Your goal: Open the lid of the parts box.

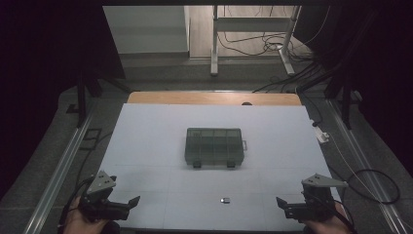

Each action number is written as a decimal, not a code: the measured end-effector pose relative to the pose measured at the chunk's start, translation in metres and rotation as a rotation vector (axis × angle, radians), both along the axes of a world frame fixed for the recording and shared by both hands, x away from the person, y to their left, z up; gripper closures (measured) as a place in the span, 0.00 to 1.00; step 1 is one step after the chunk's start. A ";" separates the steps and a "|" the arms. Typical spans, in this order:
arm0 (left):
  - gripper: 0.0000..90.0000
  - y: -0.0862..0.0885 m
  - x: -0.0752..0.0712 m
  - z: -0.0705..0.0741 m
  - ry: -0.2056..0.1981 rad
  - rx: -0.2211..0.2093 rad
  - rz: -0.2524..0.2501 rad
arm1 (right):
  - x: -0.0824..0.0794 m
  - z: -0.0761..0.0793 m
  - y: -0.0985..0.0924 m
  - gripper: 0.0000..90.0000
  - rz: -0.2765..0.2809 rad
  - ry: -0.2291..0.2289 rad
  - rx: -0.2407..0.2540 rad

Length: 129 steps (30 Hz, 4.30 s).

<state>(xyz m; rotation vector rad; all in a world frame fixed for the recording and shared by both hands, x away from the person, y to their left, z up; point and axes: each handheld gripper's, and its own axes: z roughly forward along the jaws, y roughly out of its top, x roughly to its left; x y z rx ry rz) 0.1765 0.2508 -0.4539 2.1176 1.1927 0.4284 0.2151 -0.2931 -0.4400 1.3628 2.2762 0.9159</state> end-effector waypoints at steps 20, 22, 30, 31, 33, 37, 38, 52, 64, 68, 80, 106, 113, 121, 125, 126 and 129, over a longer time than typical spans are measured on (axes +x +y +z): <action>0.00 0.002 0.003 -0.001 0.019 -0.024 0.005 | 0.000 0.000 -0.001 0.00 -0.005 0.006 0.011; 0.00 0.003 0.004 -0.001 0.026 -0.025 0.001 | 0.000 0.000 -0.001 0.00 -0.005 0.008 0.012; 0.00 0.003 0.007 0.000 0.029 -0.051 -0.006 | 0.001 0.001 0.001 0.00 0.025 0.015 0.003; 0.00 0.002 0.008 0.000 0.029 -0.049 -0.008 | 0.001 0.001 0.002 0.00 0.030 0.013 0.002; 0.00 0.001 0.010 0.001 0.028 -0.044 -0.014 | 0.002 0.001 0.002 0.00 0.037 0.007 0.003; 0.00 -0.001 0.013 0.002 0.023 -0.044 -0.017 | 0.004 0.003 0.003 0.00 0.051 -0.004 0.022; 0.00 -0.001 0.014 0.002 0.023 -0.047 -0.017 | 0.005 0.003 0.003 0.00 0.055 -0.007 0.025; 0.00 -0.004 0.029 0.001 0.025 -0.097 -0.009 | 0.015 0.005 0.009 0.00 0.123 -0.028 0.062; 0.00 -0.013 0.048 -0.001 0.020 -0.101 -0.009 | 0.028 0.007 0.017 0.00 0.149 -0.040 0.089; 0.00 -0.015 0.054 -0.001 0.018 -0.104 -0.014 | 0.034 0.007 0.020 0.00 0.156 -0.041 0.088; 0.00 -0.025 0.072 0.000 0.014 -0.116 -0.050 | 0.050 0.005 0.034 0.00 0.189 -0.026 0.098; 0.00 -0.041 0.105 -0.007 0.021 -0.108 -0.117 | 0.080 0.002 0.054 0.00 0.207 -0.018 0.103; 0.00 -0.050 0.116 -0.011 0.001 -0.102 -0.151 | 0.089 -0.001 0.058 0.00 0.222 -0.013 0.083; 0.00 -0.064 0.131 -0.016 0.001 -0.072 -0.172 | 0.098 -0.005 0.063 0.00 0.231 0.010 0.071; 0.00 -0.068 0.136 -0.017 0.007 -0.068 -0.176 | 0.102 -0.007 0.065 0.00 0.235 0.015 0.064; 0.00 -0.069 0.138 -0.018 0.009 -0.072 -0.175 | 0.103 -0.007 0.066 0.00 0.236 0.016 0.063; 0.00 -0.073 0.143 -0.018 0.018 -0.089 -0.180 | 0.107 -0.008 0.070 0.00 0.244 0.021 0.057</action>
